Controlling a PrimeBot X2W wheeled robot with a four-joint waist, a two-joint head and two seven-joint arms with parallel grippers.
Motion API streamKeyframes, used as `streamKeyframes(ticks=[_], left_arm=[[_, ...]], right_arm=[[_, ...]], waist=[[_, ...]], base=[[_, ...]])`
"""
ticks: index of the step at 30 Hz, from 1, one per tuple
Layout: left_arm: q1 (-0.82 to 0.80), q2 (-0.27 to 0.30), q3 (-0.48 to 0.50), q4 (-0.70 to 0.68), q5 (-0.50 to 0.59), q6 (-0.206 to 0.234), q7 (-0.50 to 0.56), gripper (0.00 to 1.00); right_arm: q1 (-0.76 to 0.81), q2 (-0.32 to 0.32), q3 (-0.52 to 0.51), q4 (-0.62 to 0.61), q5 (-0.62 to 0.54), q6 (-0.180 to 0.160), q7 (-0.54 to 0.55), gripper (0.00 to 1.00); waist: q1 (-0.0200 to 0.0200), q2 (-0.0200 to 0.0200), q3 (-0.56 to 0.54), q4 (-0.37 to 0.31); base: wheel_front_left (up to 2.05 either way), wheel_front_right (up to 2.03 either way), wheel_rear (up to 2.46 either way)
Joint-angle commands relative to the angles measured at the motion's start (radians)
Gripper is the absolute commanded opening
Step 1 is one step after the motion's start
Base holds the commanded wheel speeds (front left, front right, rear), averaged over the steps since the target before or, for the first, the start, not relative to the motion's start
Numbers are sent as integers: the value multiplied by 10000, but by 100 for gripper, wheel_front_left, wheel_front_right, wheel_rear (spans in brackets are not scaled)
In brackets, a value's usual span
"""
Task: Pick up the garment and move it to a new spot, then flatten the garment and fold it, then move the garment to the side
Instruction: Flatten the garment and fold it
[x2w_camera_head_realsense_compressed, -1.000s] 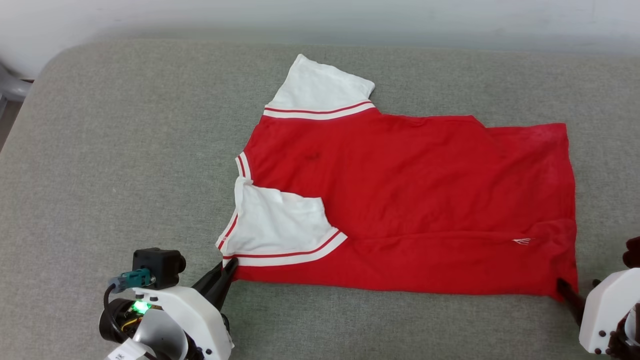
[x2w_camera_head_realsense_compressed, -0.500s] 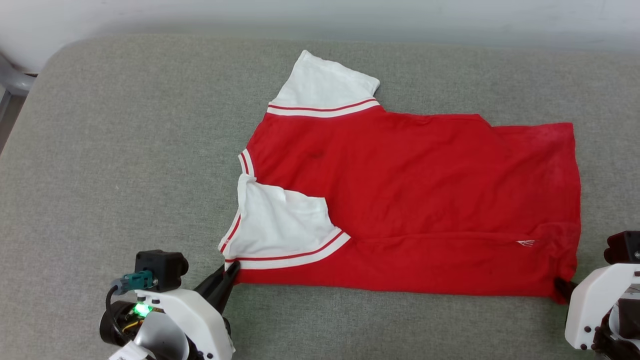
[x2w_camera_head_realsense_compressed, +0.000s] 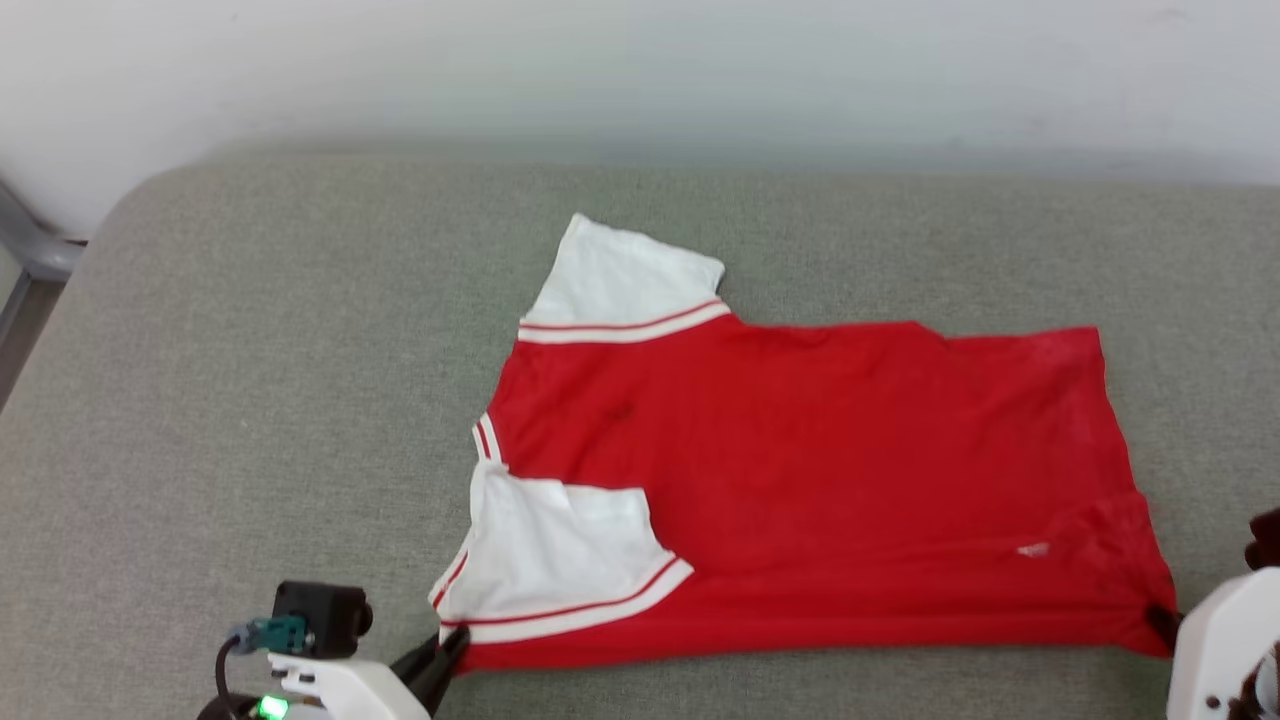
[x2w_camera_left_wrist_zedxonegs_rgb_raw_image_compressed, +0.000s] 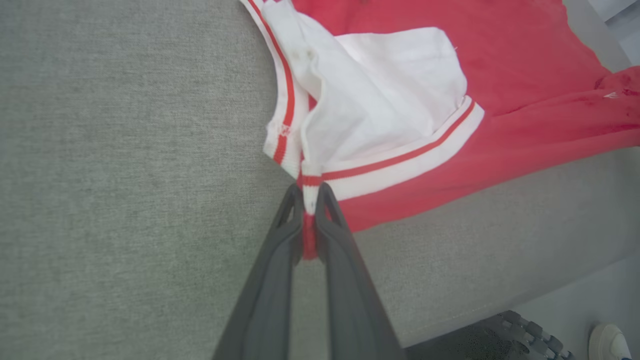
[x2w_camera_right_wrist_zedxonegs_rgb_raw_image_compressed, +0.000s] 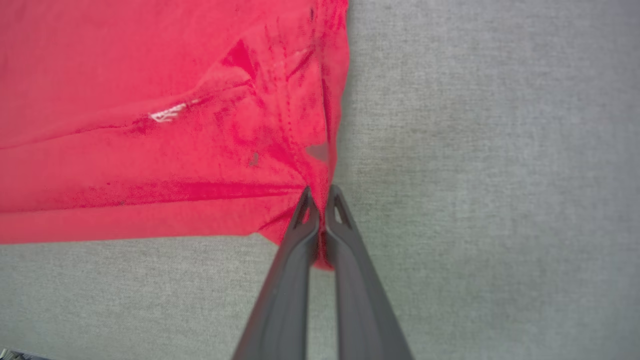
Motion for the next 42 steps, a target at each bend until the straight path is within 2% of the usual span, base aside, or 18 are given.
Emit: streamKeyframes(ticks=[1,8,13,14,15,16,21,26,27,32,37,42], left_arm=[[275,123,-5,-95,-54,120,32,0],[1003,237,-307,-438,-324,233,421,0],[1185,97,-518,-177,-417,198,556,0],[1183,110,-579,-66,-343,195,575,32],[1144,114,-611,24,-282,196,558,84],[1097,49,-599,116,-268,194,473,100],[730,-223,-305,362,-24,81,-382,100],[345,-362,65,272,427,-91,-1615,100],[128,-447,267,183,870,-157,-2568,100],[-159,-689,472,121,1572,-271,-4001,100],[-94,-1302,1093,-34,2073,-282,-4491,100],[77,-1977,1731,-180,2928,-787,-4533,100]], right_arm=[[298,-96,-169,-203,10,-18,131,0],[1518,151,-627,-1000,-66,-18,716,0],[2006,402,-658,-1050,-110,-17,863,0],[2025,446,-657,-989,-125,-17,831,0],[2008,441,-677,-955,-230,-17,713,61],[1964,468,-711,-896,-304,-18,608,100],[1604,611,-572,-855,-166,-15,-16,100],[1102,511,-578,-1144,-137,-14,-1209,100],[732,475,-463,-1438,-66,-14,-2109,100],[370,298,176,-1922,161,-14,-3680,100],[241,168,774,-2164,253,-14,-5161,100],[280,156,1161,-2074,97,-14,-6367,100]], waist=[[0,-1,-228,-53],[0,-1,-497,-90],[0,-1,-572,-165],[0,-1,-592,-185],[0,-1,-609,-200],[0,-1,-629,-211],[0,-1,-702,-222],[0,-1,-787,-209],[0,-1,-798,-216],[0,-1,-772,-231],[0,-1,-721,-246],[0,-1,-559,-272]], base=[[0,0,0],[0,0,0],[0,0,0],[0,0,0],[0,0,0],[0,0,0],[0,0,0],[0,0,0],[0,0,0],[0,0,0],[0,0,0],[0,0,0]])
